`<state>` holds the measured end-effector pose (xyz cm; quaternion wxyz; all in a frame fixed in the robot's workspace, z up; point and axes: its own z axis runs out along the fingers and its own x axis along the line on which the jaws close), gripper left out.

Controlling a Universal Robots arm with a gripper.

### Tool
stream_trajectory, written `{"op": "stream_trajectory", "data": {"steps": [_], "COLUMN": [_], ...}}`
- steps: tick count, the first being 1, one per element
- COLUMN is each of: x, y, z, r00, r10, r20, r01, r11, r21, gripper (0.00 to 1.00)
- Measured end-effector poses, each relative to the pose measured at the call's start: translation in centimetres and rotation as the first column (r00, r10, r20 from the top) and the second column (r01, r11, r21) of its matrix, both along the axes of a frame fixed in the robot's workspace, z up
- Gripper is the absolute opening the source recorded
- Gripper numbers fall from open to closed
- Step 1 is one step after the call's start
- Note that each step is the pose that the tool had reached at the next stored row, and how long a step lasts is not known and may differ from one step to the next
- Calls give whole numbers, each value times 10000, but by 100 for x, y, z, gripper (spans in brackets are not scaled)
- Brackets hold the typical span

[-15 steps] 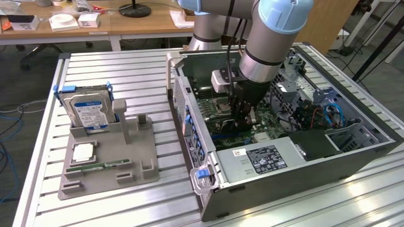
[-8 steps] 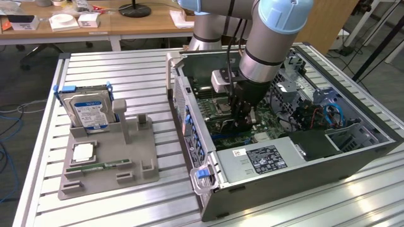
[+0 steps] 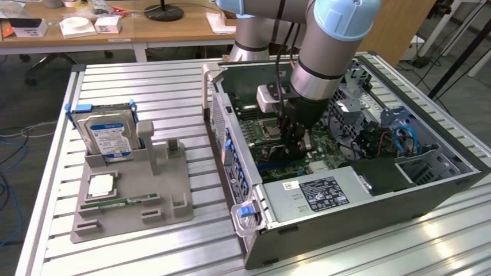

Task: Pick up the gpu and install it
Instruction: 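Insert the gpu into the slot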

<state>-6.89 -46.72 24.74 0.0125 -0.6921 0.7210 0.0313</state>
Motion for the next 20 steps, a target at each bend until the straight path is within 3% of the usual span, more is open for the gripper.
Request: {"op": "stream_trajectory", "data": {"steps": [5,11,20], "x": [1,-10,-13], "y": [26,-1,-1], "z": [-5,-17,-10], "r00": [10000,10000,10000], "r10": [3,21,24], "r20": [0,0,3], "r01": [-3,-21,-24], "r11": [10000,10000,10000], "r21": [5,6,12], "gripper": [26,26,26]}}
